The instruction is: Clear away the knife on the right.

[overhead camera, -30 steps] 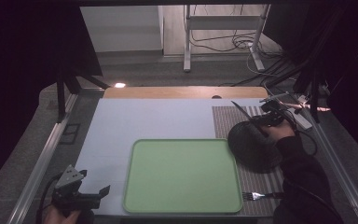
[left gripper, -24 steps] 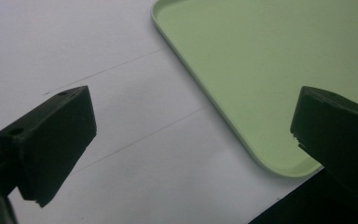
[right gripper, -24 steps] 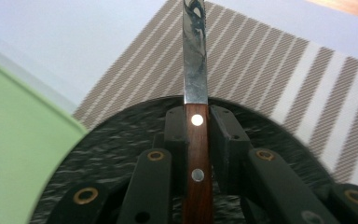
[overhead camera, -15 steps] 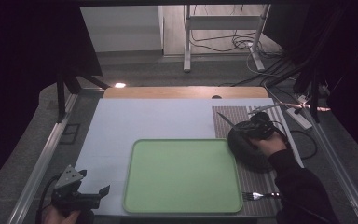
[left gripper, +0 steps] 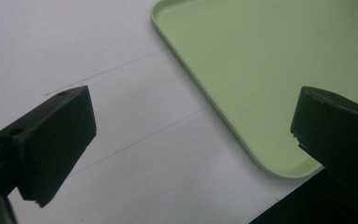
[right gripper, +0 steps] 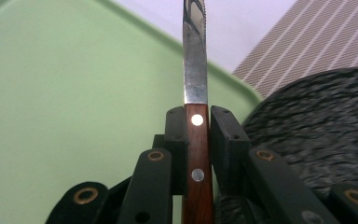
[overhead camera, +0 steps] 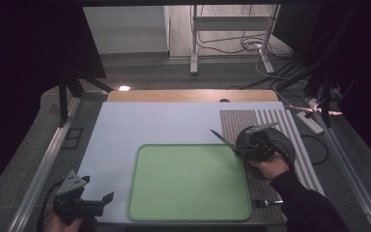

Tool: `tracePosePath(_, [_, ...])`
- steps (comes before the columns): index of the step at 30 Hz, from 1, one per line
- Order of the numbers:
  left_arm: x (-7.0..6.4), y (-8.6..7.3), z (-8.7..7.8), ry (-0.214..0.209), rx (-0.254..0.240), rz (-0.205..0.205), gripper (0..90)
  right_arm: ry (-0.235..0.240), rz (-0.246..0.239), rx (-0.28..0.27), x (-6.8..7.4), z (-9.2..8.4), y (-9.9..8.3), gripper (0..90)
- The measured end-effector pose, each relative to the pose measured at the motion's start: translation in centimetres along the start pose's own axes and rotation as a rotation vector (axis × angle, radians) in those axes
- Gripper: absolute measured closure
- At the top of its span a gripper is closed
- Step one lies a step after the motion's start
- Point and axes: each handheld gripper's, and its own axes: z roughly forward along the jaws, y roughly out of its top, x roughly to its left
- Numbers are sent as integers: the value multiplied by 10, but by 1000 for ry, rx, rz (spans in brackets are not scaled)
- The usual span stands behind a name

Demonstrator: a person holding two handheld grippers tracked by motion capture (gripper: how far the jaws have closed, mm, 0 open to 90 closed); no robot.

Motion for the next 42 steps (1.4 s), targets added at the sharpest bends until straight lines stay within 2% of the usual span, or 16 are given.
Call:
tracePosePath(6, [0,0,0,0,0,0,1,9,-17,10,15,1,-4,776])
tracePosePath(13, [0,0,0,-1,-1,0,1,23,-43,23,39,5,-7,775])
tracePosePath(21, [0,0,0,-1,-1,0,1,46,-62,30,56,10,-9,775])
tracePosePath(35, [0,0,0,-1,0,4,1,10,-93,136,55,38,-20,773])
tracePosePath(39, [0,0,0,-1,0,4,1,24,-97,197,56,45,-23,770])
tracePosePath(42, [0,0,0,-1,0,4,1,25,-101,205,56,44,-23,765])
